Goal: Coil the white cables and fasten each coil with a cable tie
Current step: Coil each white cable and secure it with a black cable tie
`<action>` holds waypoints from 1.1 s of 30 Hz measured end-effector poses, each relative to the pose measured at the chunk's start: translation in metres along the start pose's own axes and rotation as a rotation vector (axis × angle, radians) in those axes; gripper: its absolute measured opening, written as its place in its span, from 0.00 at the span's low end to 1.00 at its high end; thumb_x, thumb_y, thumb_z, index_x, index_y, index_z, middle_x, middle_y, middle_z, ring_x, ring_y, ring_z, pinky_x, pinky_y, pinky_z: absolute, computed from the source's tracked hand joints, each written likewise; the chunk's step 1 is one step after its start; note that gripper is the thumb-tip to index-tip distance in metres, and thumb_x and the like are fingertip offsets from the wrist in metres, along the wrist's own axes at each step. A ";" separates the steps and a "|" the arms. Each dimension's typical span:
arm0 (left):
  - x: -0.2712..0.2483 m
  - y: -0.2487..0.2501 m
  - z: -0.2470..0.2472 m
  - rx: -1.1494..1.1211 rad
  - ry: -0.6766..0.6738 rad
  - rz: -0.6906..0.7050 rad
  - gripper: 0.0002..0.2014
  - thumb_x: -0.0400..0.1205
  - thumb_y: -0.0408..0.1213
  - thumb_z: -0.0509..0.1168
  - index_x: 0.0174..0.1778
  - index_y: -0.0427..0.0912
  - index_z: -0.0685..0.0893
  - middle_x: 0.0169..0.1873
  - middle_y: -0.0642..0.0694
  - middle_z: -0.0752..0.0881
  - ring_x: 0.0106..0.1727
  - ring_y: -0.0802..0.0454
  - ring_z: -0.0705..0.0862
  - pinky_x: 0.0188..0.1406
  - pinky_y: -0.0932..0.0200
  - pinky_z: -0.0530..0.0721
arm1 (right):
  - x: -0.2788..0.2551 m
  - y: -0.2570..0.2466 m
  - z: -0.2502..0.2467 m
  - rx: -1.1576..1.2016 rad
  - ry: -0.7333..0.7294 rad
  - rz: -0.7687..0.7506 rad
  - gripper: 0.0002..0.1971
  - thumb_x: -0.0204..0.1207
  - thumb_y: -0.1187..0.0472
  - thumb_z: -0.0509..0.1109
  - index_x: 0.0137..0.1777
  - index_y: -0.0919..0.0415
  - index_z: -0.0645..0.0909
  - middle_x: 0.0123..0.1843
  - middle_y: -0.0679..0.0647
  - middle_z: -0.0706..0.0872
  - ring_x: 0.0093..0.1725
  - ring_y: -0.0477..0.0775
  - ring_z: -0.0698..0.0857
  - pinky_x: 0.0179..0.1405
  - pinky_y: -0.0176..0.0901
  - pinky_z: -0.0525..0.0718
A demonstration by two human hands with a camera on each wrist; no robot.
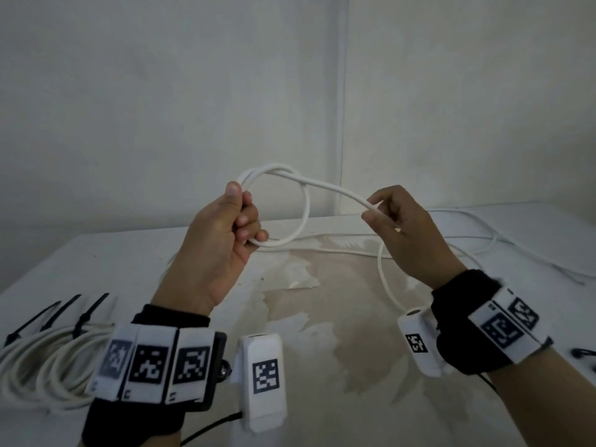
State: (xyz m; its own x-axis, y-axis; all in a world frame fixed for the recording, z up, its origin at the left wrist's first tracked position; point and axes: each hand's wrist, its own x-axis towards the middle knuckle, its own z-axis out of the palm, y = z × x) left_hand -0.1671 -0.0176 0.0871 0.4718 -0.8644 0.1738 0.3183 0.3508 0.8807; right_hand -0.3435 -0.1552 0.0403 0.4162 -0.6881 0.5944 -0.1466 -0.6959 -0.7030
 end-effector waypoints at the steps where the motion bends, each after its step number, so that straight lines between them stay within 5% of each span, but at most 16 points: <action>1: -0.003 0.002 0.000 -0.001 0.006 0.005 0.17 0.87 0.43 0.49 0.34 0.42 0.72 0.17 0.55 0.68 0.17 0.61 0.64 0.22 0.70 0.74 | -0.003 0.003 -0.001 -0.026 0.004 -0.009 0.11 0.78 0.66 0.66 0.43 0.49 0.70 0.32 0.45 0.72 0.30 0.37 0.72 0.33 0.25 0.71; 6: -0.013 0.019 -0.004 0.027 0.030 0.038 0.16 0.87 0.43 0.50 0.34 0.42 0.72 0.16 0.55 0.67 0.17 0.62 0.64 0.21 0.71 0.73 | -0.005 0.001 -0.009 -0.078 0.076 -0.149 0.07 0.77 0.66 0.65 0.43 0.58 0.70 0.33 0.45 0.74 0.35 0.35 0.74 0.40 0.20 0.71; 12: -0.027 0.040 -0.013 0.085 0.065 0.081 0.16 0.87 0.42 0.50 0.33 0.43 0.71 0.16 0.56 0.66 0.17 0.62 0.64 0.21 0.71 0.73 | 0.014 -0.004 -0.014 -0.168 0.078 -0.266 0.04 0.76 0.65 0.65 0.45 0.66 0.79 0.39 0.54 0.81 0.39 0.50 0.78 0.43 0.23 0.72; 16: -0.032 0.046 -0.021 0.125 0.084 0.088 0.17 0.87 0.41 0.50 0.33 0.43 0.71 0.16 0.56 0.67 0.17 0.62 0.64 0.21 0.71 0.74 | 0.017 -0.006 -0.002 -0.336 0.114 -0.438 0.09 0.76 0.63 0.63 0.42 0.69 0.81 0.35 0.60 0.83 0.33 0.60 0.80 0.35 0.48 0.78; 17: -0.032 0.046 -0.021 0.143 0.082 0.092 0.17 0.87 0.41 0.50 0.33 0.43 0.71 0.16 0.56 0.66 0.17 0.62 0.64 0.21 0.71 0.73 | 0.019 -0.007 0.002 -0.425 0.110 -0.494 0.10 0.76 0.63 0.62 0.40 0.68 0.81 0.33 0.60 0.82 0.30 0.61 0.80 0.32 0.48 0.75; 22: -0.033 0.043 -0.024 0.286 0.072 0.087 0.16 0.87 0.40 0.50 0.33 0.43 0.70 0.16 0.57 0.67 0.18 0.62 0.63 0.23 0.69 0.71 | 0.021 -0.013 0.022 -0.758 -0.019 -0.753 0.07 0.65 0.74 0.69 0.34 0.62 0.79 0.28 0.55 0.79 0.26 0.57 0.75 0.32 0.42 0.57; 27: -0.031 0.028 -0.028 0.363 0.094 0.044 0.16 0.88 0.40 0.50 0.33 0.42 0.70 0.15 0.58 0.67 0.17 0.62 0.63 0.29 0.64 0.67 | 0.008 -0.033 0.041 -0.736 -0.141 -0.901 0.10 0.72 0.68 0.58 0.33 0.61 0.79 0.32 0.55 0.80 0.31 0.54 0.74 0.33 0.41 0.58; 33: -0.028 0.005 -0.021 0.528 0.082 0.034 0.17 0.87 0.38 0.51 0.32 0.41 0.73 0.17 0.56 0.71 0.19 0.61 0.67 0.28 0.62 0.66 | -0.011 -0.059 0.072 -0.529 -0.220 -0.991 0.09 0.74 0.68 0.62 0.34 0.64 0.80 0.32 0.57 0.80 0.36 0.51 0.66 0.34 0.43 0.61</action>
State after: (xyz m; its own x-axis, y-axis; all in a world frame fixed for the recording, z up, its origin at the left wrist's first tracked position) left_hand -0.1613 0.0160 0.0778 0.5445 -0.8171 0.1894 -0.1448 0.1308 0.9808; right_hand -0.2749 -0.0920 0.0477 0.6999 0.2263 0.6774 -0.0034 -0.9474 0.3201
